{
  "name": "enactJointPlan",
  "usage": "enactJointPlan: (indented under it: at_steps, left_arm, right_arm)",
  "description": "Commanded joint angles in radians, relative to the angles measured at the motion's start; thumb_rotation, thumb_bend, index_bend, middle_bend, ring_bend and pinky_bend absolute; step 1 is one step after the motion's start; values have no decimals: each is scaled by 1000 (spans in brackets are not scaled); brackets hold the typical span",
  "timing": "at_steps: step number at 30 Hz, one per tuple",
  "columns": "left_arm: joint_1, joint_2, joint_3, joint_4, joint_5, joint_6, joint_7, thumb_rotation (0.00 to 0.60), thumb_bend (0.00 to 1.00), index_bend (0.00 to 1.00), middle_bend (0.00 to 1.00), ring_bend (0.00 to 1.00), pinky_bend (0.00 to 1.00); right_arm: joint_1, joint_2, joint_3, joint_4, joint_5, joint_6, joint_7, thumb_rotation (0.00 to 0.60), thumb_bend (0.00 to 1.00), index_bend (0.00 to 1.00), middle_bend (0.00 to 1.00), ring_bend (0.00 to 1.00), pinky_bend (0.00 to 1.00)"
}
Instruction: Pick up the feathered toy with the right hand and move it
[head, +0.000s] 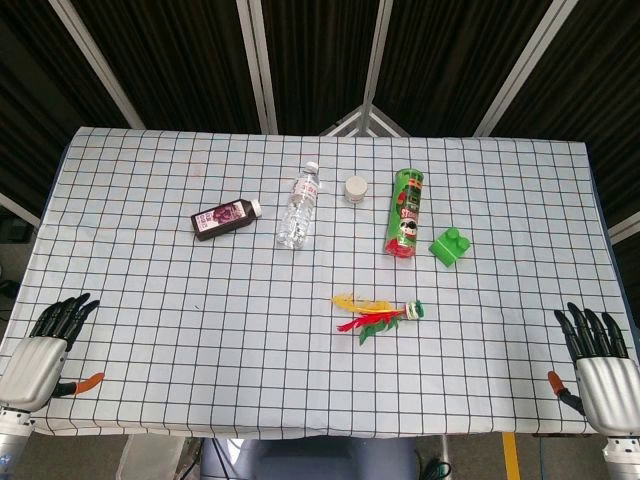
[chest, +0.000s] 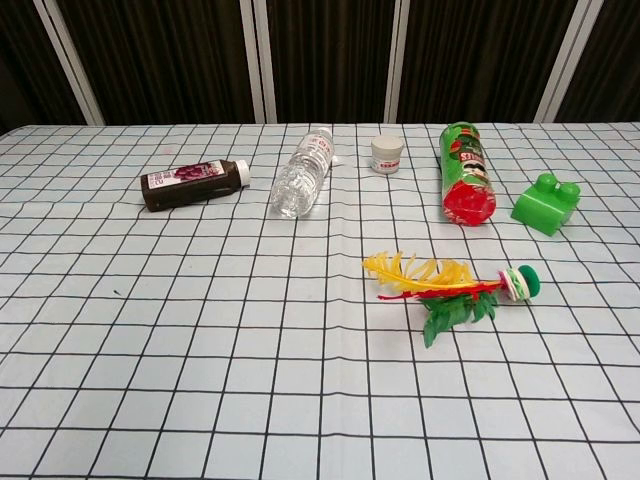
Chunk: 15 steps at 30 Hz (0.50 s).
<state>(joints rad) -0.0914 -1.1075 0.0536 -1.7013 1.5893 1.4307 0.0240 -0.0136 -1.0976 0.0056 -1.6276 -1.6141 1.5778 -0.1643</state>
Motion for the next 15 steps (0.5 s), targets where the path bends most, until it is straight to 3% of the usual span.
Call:
enactJointPlan:
  at_steps: [1, 10, 15]
  left_arm:
    - [0, 0, 0, 0, 0, 0, 0, 600, 0, 0, 0, 0, 0]
    - [1, -1, 1, 0, 2, 2, 2, 600, 0, 0, 0, 0, 0]
    - [-2, -3, -1, 0, -3, -4, 5, 600, 0, 0, 0, 0, 0]
  right_arm:
    - [1, 0, 1, -2, 0, -1, 2, 600, 326, 0, 0, 0, 0]
    - [48, -10, 21, -47, -13, -43, 61, 600, 326, 17, 0, 0, 0]
    - [125, -32, 41, -128, -52, -113, 154, 600, 326, 270, 61, 0, 0]
